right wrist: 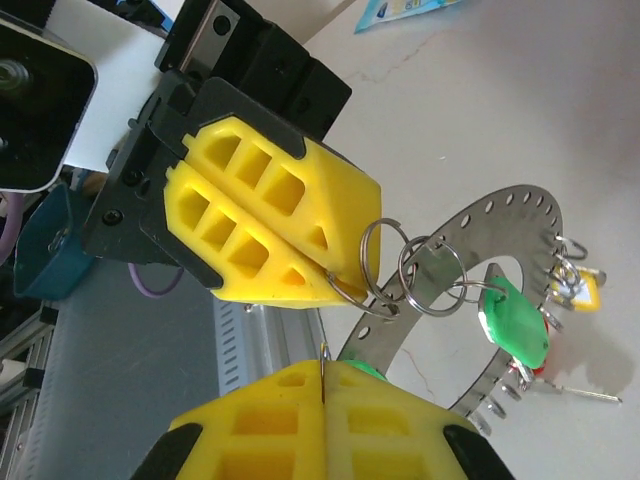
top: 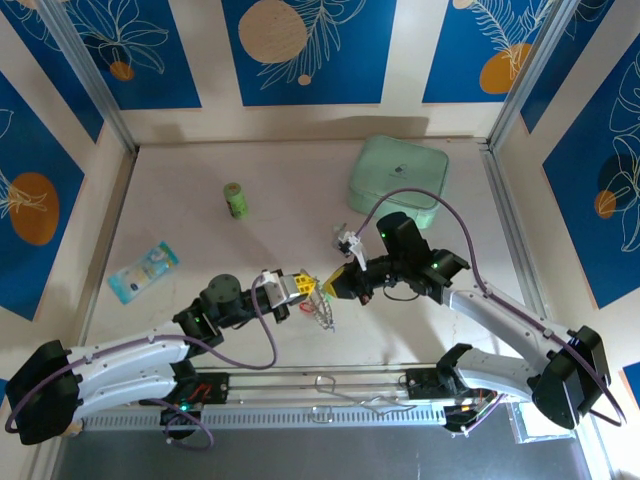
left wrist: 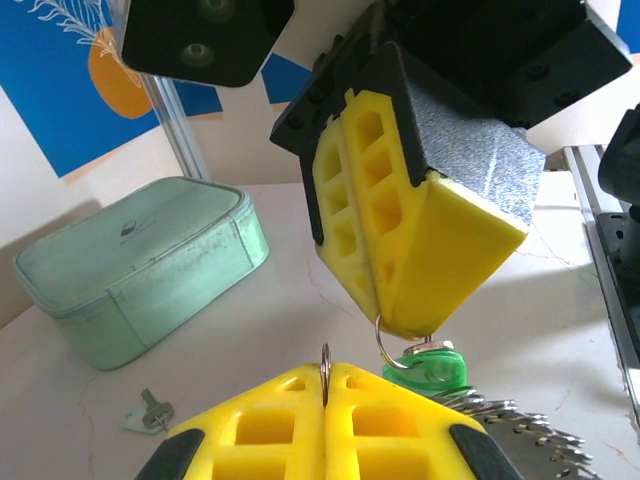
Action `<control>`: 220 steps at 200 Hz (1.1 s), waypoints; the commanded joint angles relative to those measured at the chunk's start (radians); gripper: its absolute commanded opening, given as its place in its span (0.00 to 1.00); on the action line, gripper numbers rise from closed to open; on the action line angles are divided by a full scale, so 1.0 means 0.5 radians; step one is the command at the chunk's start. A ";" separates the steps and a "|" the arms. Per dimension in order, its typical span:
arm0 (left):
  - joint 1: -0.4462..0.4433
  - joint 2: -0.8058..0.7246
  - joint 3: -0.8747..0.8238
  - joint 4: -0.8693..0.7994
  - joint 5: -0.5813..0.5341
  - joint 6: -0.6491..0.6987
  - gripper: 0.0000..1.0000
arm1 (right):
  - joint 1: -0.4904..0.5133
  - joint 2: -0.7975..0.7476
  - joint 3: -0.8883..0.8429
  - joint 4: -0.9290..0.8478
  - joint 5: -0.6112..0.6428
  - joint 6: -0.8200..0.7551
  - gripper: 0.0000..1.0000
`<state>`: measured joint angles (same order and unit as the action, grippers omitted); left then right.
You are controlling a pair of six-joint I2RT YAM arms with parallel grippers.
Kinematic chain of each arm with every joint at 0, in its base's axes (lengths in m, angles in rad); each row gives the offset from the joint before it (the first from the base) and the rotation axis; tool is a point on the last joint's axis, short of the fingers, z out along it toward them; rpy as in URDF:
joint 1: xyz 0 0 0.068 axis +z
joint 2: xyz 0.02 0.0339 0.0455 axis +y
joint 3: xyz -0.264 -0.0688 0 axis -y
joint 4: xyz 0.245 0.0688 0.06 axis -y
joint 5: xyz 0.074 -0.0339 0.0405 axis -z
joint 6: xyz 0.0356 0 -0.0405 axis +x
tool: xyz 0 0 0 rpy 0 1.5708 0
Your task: Put the keys on the keyring
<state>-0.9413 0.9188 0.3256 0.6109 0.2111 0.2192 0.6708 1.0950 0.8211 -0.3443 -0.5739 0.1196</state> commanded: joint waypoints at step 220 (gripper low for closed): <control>-0.032 -0.082 -0.070 0.299 0.266 0.097 0.00 | -0.112 0.195 0.152 -0.087 -0.245 0.071 0.00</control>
<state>-0.9440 0.8974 0.2890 0.6598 0.2729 0.2459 0.6140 1.1782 0.8631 -0.3756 -0.6819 0.1501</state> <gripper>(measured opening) 0.056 0.063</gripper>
